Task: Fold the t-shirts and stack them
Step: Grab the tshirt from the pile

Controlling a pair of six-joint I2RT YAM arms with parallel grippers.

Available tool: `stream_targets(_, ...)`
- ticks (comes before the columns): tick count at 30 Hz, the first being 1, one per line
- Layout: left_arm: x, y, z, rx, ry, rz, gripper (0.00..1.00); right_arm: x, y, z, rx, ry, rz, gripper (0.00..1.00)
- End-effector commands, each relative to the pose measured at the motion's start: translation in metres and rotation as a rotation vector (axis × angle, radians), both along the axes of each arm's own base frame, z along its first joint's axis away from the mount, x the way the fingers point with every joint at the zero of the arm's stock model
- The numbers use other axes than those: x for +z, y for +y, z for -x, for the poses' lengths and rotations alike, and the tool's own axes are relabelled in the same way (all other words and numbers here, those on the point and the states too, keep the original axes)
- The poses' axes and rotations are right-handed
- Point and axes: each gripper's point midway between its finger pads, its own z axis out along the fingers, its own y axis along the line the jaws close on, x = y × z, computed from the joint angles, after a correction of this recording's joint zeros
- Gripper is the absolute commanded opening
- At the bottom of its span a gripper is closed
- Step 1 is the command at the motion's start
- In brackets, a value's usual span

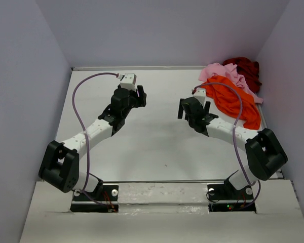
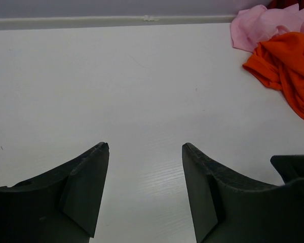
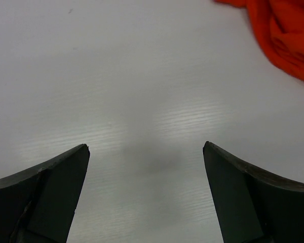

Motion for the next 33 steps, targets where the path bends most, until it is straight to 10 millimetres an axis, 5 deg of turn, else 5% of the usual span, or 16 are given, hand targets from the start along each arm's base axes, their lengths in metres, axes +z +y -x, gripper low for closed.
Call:
stream_targets(1, 0.054, -0.002, 0.002, -0.017, -0.106, 0.077, 0.7, -0.003, -0.058, -0.01, -0.267, 0.044, 0.112, 0.99)
stream_targets(14, 0.08, 0.004, 0.015, -0.013, -0.173, 0.06, 0.7, -0.009, -0.161, -0.076, -0.555, 0.108, 0.282, 0.97)
stream_targets(22, 0.084, 0.001, 0.016, -0.029, -0.174, 0.07, 0.7, -0.019, -0.169, -0.108, -0.566, 0.14, 0.382, 0.96)
stream_targets(33, 0.086, -0.001, 0.019, -0.044, -0.179, 0.078, 0.7, -0.037, -0.225, -0.119, -0.641, 0.215, 0.363, 0.95)
